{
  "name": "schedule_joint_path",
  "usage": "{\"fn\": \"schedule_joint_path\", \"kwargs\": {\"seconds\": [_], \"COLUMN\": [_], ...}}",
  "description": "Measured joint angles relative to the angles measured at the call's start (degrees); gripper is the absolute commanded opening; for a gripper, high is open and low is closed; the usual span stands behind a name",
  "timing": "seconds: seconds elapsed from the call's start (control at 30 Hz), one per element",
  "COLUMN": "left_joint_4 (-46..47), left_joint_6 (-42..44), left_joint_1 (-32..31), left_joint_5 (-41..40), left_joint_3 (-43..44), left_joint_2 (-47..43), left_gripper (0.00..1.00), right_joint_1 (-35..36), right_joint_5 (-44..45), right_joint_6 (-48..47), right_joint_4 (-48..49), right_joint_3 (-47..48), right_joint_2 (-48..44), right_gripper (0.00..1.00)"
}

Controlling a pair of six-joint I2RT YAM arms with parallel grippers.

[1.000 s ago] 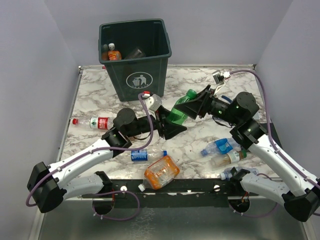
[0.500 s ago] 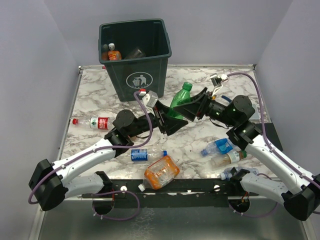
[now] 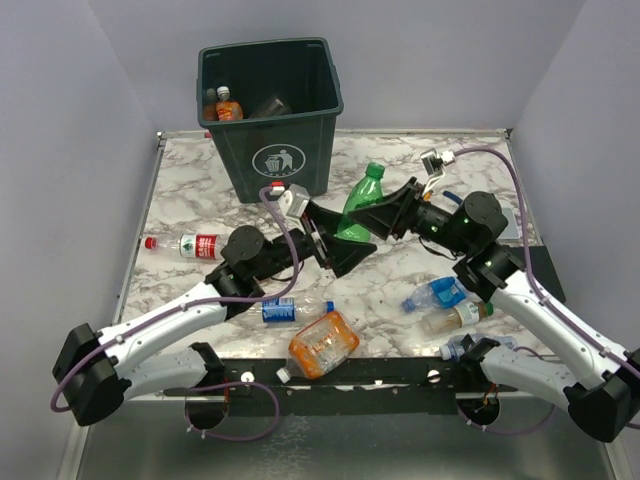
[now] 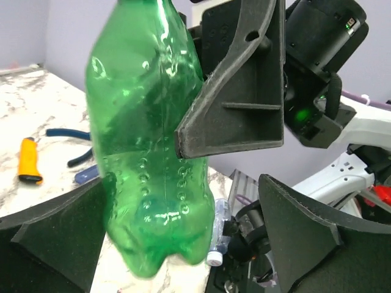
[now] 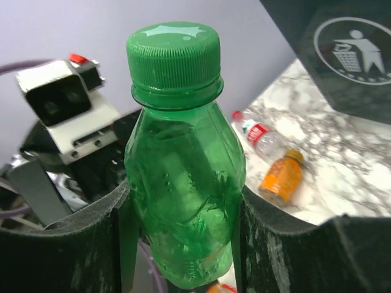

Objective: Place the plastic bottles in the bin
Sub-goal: Pick up the plastic bottle at the center of the board.

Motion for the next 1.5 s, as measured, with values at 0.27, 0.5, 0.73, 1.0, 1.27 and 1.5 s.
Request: {"fn": "schedule_joint_path", "kwargs": {"seconds": [0.27,0.5,0.73,1.0,1.27,1.5], "left_joint_4": [-13.7,-22.6,-29.7,-35.0,-35.0,-35.0], "left_joint_6": [9.8,15.0,11.3,5.6,4.0,4.4], "left_joint_1": [-0.3,-0.3,-0.3,-0.3,0.0,0.0], "left_joint_5": [-17.4,-25.6,-16.4,-9.2,-6.8,-5.9], "left_joint_3": [1.4,19.9,31.2,32.1,32.5,32.5], "left_joint_2": [-15.1,-8.5,7.4,14.1,14.1,14.1], "left_gripper": [0.99,0.99,0.74,0.58,0.24,0.0], "right_joint_1": [0.3,0.3,0.3,0.3,0.3,0.2], "right_joint_5": [6.6,5.2,3.1,1.8,1.7,2.5], "right_joint_6": [-16.3,-23.2,-23.7,-23.5,-23.4,-22.7], "right_joint_4": [-20.8,-30.0,-29.8,-28.0,-26.9,-27.3], "right_joint_3": [4.2,4.3,3.7,3.7,3.2,3.2], "right_joint_2": [-6.6,-4.6,-4.4,-4.4,-4.4,-4.3], "right_gripper": [0.31,0.31,0.31,0.31,0.34,0.99]}}
